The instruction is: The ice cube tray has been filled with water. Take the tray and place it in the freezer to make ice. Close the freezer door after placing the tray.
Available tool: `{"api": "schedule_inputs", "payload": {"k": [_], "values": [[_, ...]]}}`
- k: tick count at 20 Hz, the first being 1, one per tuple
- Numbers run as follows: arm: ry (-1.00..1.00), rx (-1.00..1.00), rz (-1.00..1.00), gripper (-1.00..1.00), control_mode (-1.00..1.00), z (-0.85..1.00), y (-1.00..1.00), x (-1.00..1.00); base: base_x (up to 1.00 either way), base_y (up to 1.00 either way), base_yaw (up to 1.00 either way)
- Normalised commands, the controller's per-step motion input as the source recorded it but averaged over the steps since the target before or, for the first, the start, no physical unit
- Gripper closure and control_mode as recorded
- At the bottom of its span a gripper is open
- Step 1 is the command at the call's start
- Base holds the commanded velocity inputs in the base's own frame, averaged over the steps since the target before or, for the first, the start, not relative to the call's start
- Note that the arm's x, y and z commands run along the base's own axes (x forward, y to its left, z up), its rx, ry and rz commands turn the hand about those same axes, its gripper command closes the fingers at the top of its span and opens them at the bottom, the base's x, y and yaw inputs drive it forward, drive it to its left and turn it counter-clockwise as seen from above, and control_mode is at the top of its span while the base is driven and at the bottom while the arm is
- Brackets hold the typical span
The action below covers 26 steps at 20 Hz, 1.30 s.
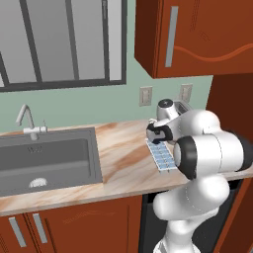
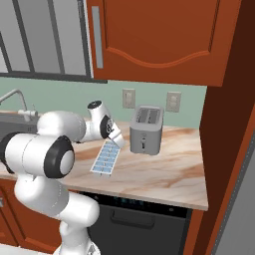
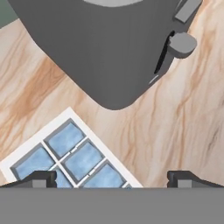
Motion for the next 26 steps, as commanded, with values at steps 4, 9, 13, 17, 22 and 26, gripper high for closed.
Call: {"api": "schedule_inputs", "payload": {"k": [4,9,13,17,22,26], "values": [[0.0,0.0,0.0,-1.0,-1.0,-0.11,0.0,0.08,0.0,0.0,0.0],[0.0,0.0,0.0,-1.0,-1.0,-0.14,0.0,0.06,0.0,0.0,0.0],[0.0,0.0,0.0,-1.0,-1.0,-0.13,0.0,0.12,0.0,0.0,0.0],[0.0,0.0,0.0,-1.0,-1.0,-0.09,0.0,0.14,0.0,0.0,0.0],[0.0,0.0,0.0,-1.0,-1.0,-0.07,-0.03,0.16,0.0,0.0,0.0],[0.0,0.0,0.0,-1.0,-1.0,-0.07,-0.04,0.15,0.0,0.0,0.0]]}}
